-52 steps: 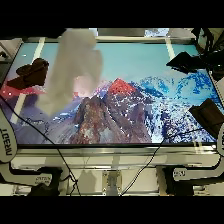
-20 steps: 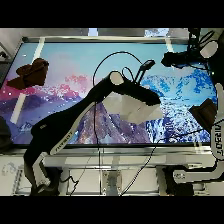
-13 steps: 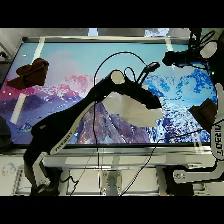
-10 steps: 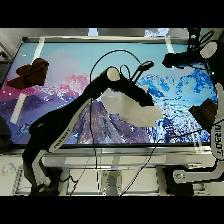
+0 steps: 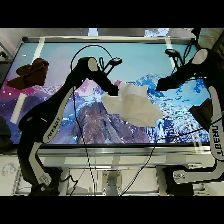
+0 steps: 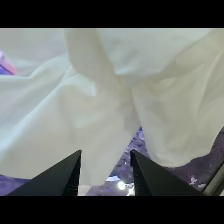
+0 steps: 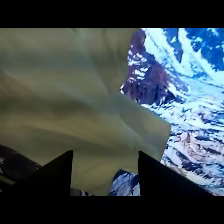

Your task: Fold the shirts.

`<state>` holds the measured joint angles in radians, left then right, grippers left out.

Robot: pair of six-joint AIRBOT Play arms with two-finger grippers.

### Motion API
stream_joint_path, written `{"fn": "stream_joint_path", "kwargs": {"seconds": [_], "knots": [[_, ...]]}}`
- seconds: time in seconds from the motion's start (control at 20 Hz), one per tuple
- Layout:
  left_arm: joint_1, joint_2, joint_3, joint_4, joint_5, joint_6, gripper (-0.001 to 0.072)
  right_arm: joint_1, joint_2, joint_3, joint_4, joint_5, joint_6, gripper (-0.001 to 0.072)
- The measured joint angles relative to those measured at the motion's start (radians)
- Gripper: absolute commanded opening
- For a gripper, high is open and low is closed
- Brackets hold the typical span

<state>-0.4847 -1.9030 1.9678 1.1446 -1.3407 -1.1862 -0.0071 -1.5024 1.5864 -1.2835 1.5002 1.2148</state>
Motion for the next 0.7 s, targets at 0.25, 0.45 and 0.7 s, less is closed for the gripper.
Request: {"fn": "stream_joint_path", "kwargs": {"seconds": [0.25,0.45,0.7], "knots": [[0.018,0.0,0.0,0.042,-0.023,-0.019,0.0369,0.069,0.0,-0.132,0.02,-0.063,-0.071,0.0478],[0.022,0.0,0.0,0.054,-0.027,-0.027,0.0369,0.113,0.0,-0.228,-0.003,-0.104,-0.089,0.0478],[0.023,0.0,0.0,0.058,-0.028,-0.03,0.0369,0.134,0.0,-0.343,-0.016,-0.086,-0.096,0.0477]]}}
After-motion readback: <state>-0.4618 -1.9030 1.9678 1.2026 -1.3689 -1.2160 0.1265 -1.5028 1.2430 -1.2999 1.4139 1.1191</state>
